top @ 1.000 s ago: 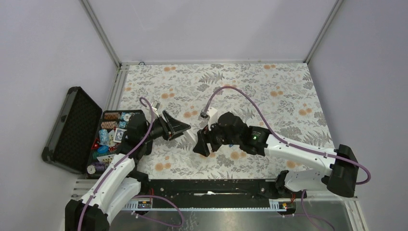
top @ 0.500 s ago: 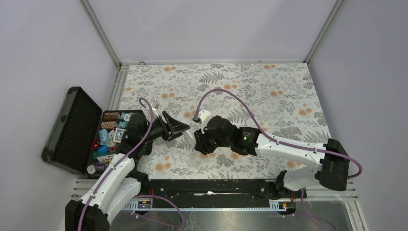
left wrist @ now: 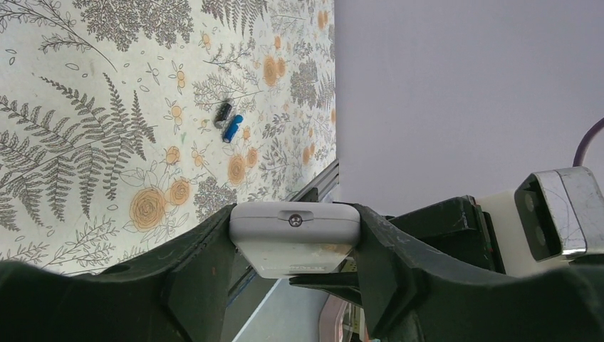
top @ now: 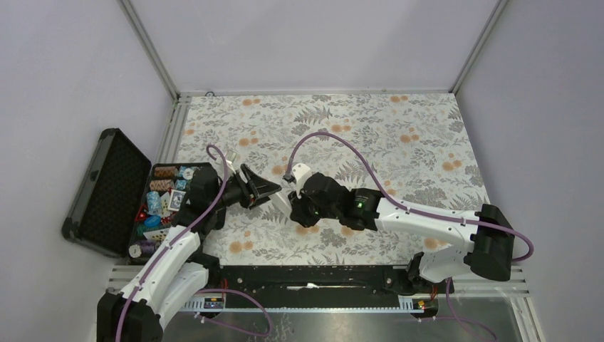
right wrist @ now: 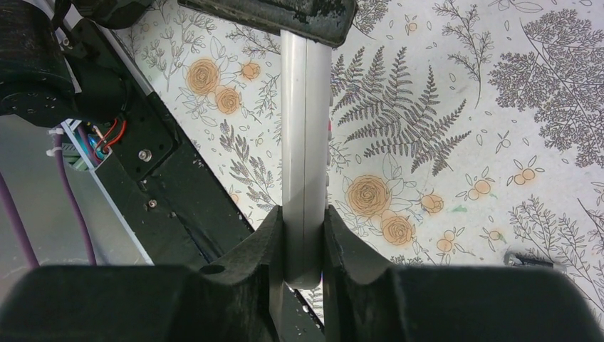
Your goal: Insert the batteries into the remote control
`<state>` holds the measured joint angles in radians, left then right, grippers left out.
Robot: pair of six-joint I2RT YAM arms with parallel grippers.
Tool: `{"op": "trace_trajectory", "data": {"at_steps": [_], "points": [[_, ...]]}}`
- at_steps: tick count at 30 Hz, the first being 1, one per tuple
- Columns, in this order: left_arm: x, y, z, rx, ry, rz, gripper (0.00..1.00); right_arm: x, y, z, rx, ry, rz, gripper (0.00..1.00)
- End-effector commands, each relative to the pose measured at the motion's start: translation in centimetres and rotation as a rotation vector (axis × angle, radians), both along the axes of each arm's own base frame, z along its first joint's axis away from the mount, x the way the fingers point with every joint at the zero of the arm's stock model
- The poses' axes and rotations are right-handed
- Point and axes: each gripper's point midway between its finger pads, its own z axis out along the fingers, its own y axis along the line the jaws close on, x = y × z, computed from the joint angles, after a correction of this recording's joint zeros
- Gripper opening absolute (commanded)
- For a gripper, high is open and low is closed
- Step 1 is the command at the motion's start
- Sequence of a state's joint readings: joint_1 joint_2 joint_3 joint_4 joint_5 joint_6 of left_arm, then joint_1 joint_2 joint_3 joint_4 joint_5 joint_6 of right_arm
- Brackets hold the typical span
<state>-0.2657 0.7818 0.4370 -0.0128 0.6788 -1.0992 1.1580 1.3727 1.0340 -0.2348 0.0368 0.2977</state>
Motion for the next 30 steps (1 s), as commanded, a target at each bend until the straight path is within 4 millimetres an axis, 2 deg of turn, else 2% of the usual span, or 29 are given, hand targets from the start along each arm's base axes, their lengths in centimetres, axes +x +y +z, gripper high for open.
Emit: {"op": "trace_trajectory", "data": {"at_steps": [1, 3, 11, 15, 26, 30], "points": [[0.6, -0.3, 2.9, -0.031, -0.121, -0.022, 0.64, 0.2, 0.0, 1.6, 0.022, -0.028, -0.006, 0.0], [0.6, -0.3, 2.8, -0.022, -0.127, -0.027, 0.74, 0.0, -0.2, 1.5, 0.023, -0.025, 0.001, 0.0], [0.6, -0.2, 2.2, 0.001, -0.161, -0.062, 0.98, -0.6, -0.8, 1.7, 0.043, -0.002, 0.049, 0.0], [0.2, -0.1, 2.1, 0.028, -0.191, -0.089, 0.99, -0.5, -1.7, 2.7, 0.099, 0.046, 0.069, 0.0], [-2.4, -0.6, 4.6, 0.04, -0.306, -0.269, 0.99, -1.5, -3.6, 4.7, 0.257, 0.21, 0.147, 0.0], [-3.8, -0.7, 5.1, 0.049, -0.343, -0.355, 0.99, -3.1, -3.8, 5.7, 0.358, 0.304, 0.239, 0.0]]}}
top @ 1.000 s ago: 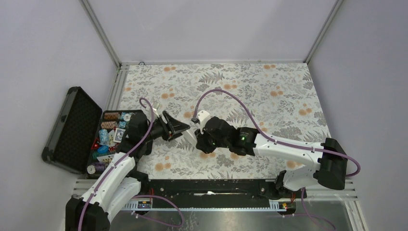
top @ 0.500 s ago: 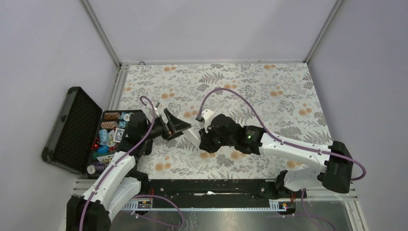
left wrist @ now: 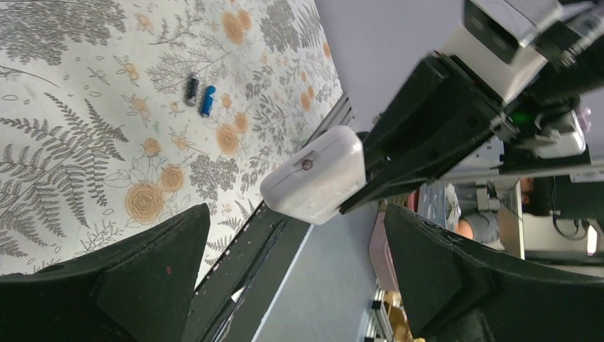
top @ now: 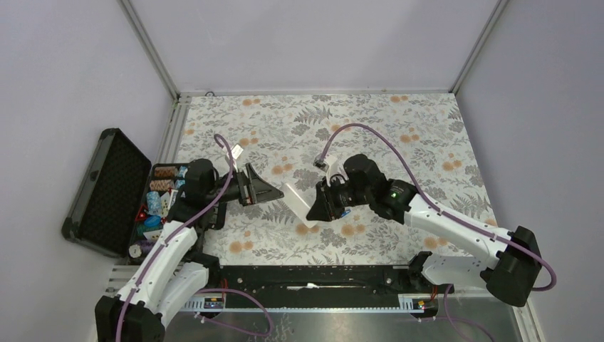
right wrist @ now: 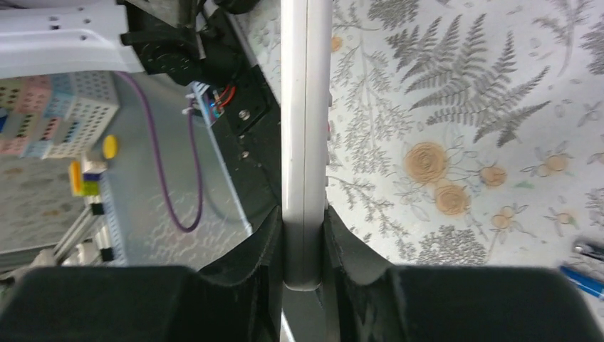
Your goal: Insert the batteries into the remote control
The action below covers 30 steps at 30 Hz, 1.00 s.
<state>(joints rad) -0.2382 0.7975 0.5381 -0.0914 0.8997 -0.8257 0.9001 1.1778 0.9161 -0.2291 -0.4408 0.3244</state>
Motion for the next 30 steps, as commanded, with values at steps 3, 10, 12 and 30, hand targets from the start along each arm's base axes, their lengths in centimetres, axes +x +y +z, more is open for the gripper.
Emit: {"op": "trace_trajectory", "data": {"at_steps": [3, 10, 12, 30], "points": [[-1.9, -0.3, 3.1, -0.029, -0.144, -0.14, 0.99, -3.2, 0.4, 3.0, 0.2, 0.121, 0.179, 0.0], [-3.5, -1.1, 3.9, -0.06, -0.181, -0.22, 0.98, -5.2, 0.5, 4.4, 0.302, 0.192, 0.3, 0.0], [-4.3, -1.5, 4.1, -0.065, -0.193, -0.257, 0.97, -5.4, 0.5, 4.5, 0.307, 0.201, 0.31, 0.0], [-7.6, -2.6, 5.7, -0.096, -0.248, -0.411, 0.61, -7.4, -0.5, 4.9, 0.346, 0.241, 0.401, 0.0]]}}
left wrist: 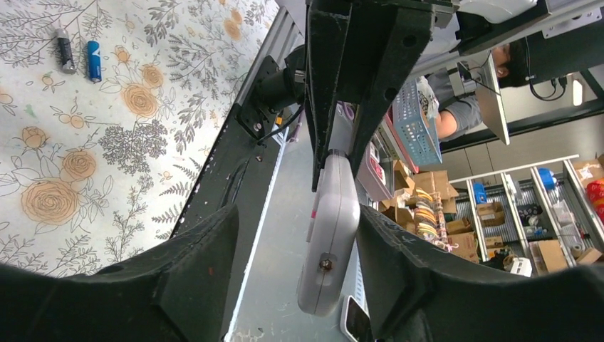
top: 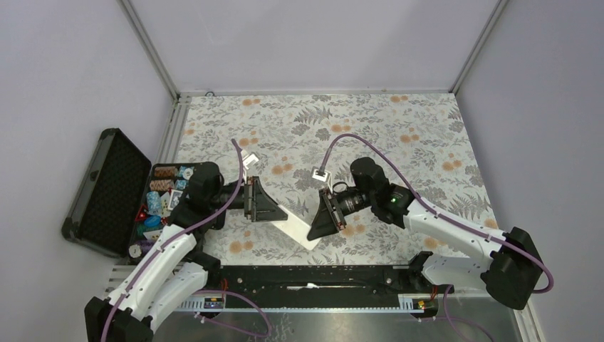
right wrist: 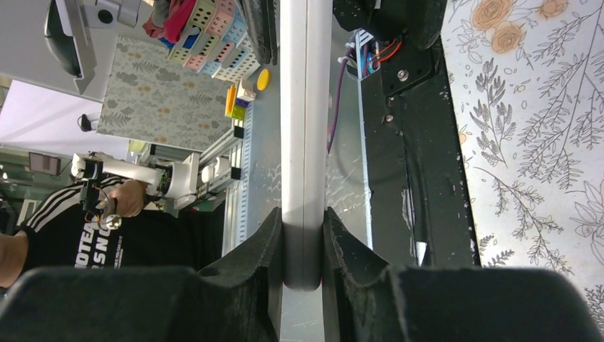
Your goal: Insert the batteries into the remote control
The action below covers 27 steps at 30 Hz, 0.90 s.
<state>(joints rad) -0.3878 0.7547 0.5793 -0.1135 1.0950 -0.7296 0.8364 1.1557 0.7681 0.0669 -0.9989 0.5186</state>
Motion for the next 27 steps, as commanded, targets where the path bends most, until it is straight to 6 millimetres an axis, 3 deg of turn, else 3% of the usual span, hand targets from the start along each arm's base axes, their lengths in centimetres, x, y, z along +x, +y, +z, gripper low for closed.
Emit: {"op": "trace_trajectory", "data": {"at_steps": [1, 13, 16, 21, 23, 27], "points": [[-1.1, -0.3, 3.0, -0.06, -0.111, -0.07, 0.61, -0.7, -0.5, 1.8, 0.073, -0.036, 0.035, 0.0], [-2.3, -0.8, 3.3, -0.067, -0.117, -0.138, 0.52, -0.6, -0.5, 1.6, 0.069, -0.033, 0.034, 0.0], [-2.3, -0.9, 3.3, -0.068, -0.119, -0.139, 0.43, -0.5, -0.4, 1.4, 0.063, -0.027, 0.032, 0.0], [-2.3, -0.9, 3.3, -0.066, -0.115, -0.139, 0.19, -0.4, -0.4, 1.2, 0.057, -0.023, 0.027, 0.0], [-2.1, -1.0, 3.2, -0.063, -0.114, -0.129, 0.0, -0.4, -0.4, 1.1, 0.055, -0.023, 0.022, 0.0], [-1.9, -1.0, 3.0, -0.06, -0.12, -0.106, 0.0, -0.2, -0.4, 0.9, 0.045, -0.02, 0.007, 0.08]]}}
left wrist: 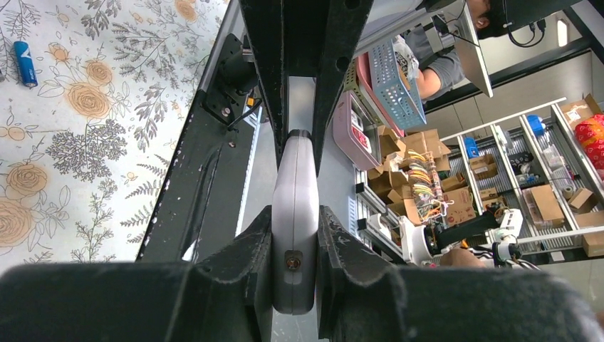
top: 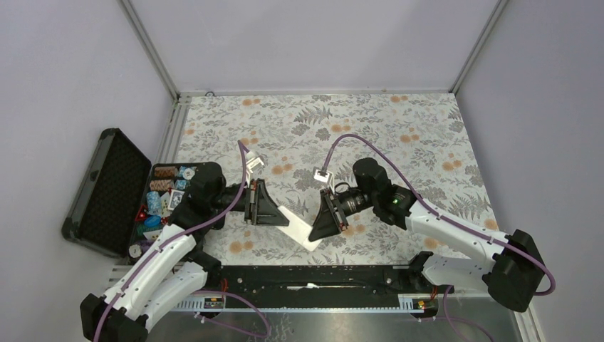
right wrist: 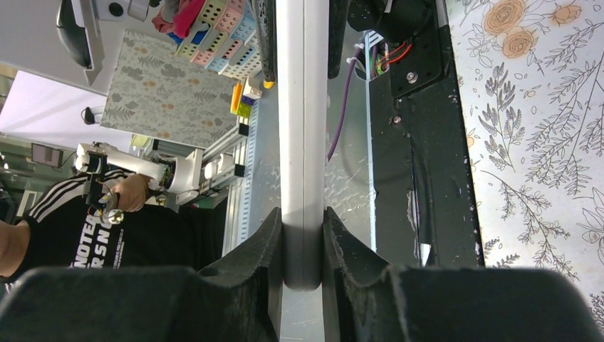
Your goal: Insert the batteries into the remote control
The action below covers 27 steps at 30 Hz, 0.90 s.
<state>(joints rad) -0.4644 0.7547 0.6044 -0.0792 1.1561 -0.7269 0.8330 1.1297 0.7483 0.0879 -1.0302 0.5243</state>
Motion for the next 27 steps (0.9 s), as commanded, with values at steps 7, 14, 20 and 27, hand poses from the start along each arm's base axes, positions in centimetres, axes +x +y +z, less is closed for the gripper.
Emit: {"op": "trace_trajectory", "data": {"at_steps": [7, 14, 20, 27], "points": [[1.8, -0.2, 0.8, -0.009, -0.065, 0.112, 0.0, 1.5, 0.1, -0.3, -0.033, -0.035, -0.104, 0.48], [3.6, 0.1, 0.1, 0.019, -0.06, 0.214, 0.0, 3.3, -0.6, -0.7, -0.065, -0.082, -0.246, 0.7], [5.3, 0.9, 0.5, -0.006, -0.03, 0.303, 0.0, 5.4, -1.7, -1.5, -0.121, -0.071, -0.426, 0.74], [6.6, 1.3, 1.5, -0.086, 0.002, 0.375, 0.0, 7.6, -2.6, -1.1, -0.122, -0.061, -0.616, 0.72]]}}
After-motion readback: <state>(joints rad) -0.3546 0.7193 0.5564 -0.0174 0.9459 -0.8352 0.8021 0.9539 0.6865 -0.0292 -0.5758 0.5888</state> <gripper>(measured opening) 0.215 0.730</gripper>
